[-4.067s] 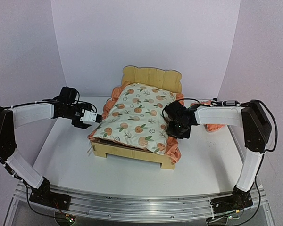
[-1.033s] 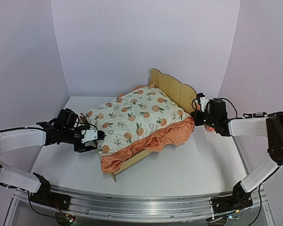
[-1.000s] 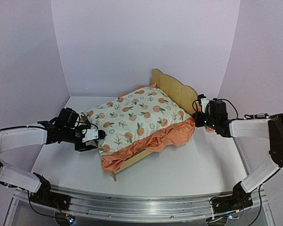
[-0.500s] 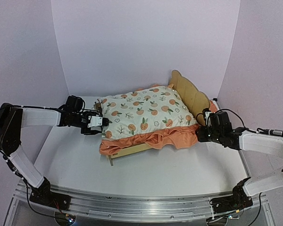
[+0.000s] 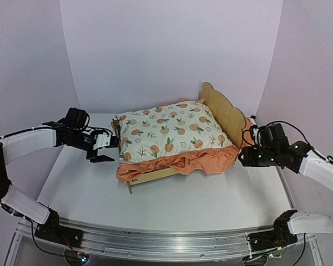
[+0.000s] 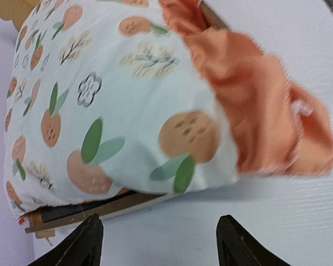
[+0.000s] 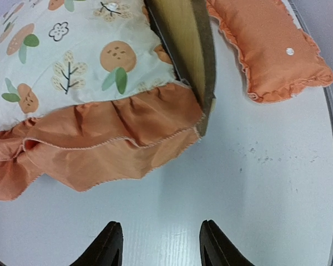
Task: Set up the pet bed
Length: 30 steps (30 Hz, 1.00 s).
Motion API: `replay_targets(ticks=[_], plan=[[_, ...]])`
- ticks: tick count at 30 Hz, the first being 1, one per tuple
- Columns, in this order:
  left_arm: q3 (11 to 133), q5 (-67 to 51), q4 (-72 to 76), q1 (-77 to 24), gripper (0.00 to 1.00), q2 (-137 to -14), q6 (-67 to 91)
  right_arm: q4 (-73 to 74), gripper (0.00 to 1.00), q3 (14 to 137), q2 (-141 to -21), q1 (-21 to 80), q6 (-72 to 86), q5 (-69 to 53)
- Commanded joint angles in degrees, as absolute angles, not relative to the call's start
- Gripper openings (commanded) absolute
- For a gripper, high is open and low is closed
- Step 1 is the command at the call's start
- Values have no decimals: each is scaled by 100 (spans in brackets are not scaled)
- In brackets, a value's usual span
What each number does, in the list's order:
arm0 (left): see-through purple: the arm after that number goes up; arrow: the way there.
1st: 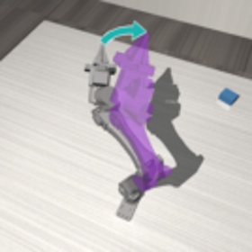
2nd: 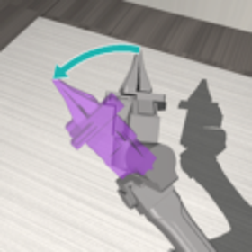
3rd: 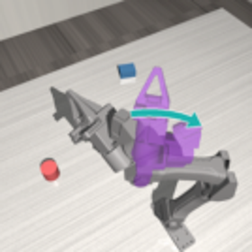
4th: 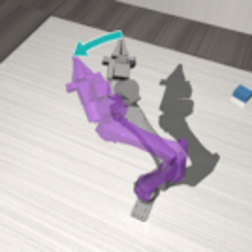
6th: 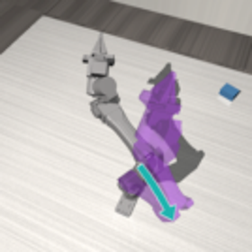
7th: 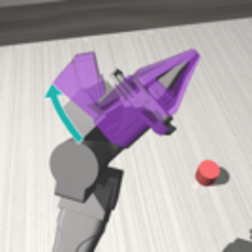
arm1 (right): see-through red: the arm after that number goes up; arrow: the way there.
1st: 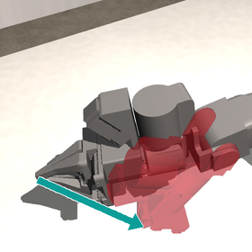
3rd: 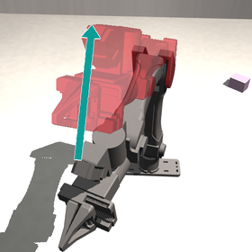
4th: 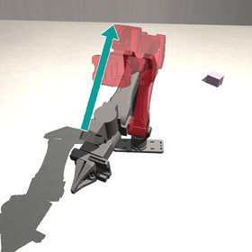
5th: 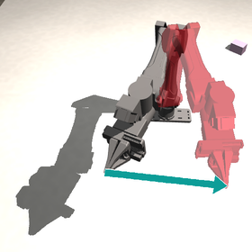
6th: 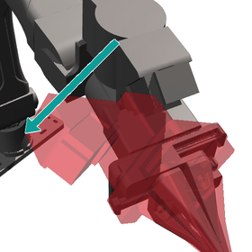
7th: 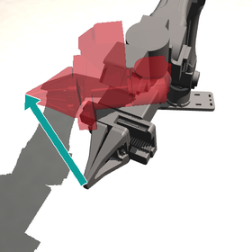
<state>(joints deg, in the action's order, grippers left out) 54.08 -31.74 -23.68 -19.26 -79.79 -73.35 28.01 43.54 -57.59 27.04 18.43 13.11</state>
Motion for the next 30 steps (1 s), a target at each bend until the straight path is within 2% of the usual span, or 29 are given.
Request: replay_targets(ticks=[1, 5, 9, 19, 21, 24, 27, 30], plan=[[5616, -3470, -3003, -2886, 69, -7556, -6089, 2915, 49, 5112, -6408, 3008, 2475, 695], [5611, -2797, -2777, -3829, 69, -7584, -4933, 2046, 51, 5432, -7078, 3800, 2584, 691], [5959, -2305, -2760, -4161, 69, -7991, -4299, 1958, 52, 5991, -7859, 4073, 2702, 601], [6321, -1304, -3205, -4324, 68, -8699, -4762, 1818, 54, 6504, -8785, 4221, 2540, 250], [6398, -1285, -3321, -4324, 63, -8795, -4783, 1770, 54, 6465, -8807, 4219, 2500, 278], [6561, -1352, -3345, -4324, 49, -8894, -4694, 1709, 54, 6418, -8872, 4223, 2437, 272], [6789, -1491, -3427, -4324, 30, -9005, -4581, 1687, 54, 6430, -8941, 4224, 2422, 224], [6963, -1715, -3590, -4324, 19, -9026, -4487, 1657, 54, 6430, -8947, 4222, 2393, 182]])
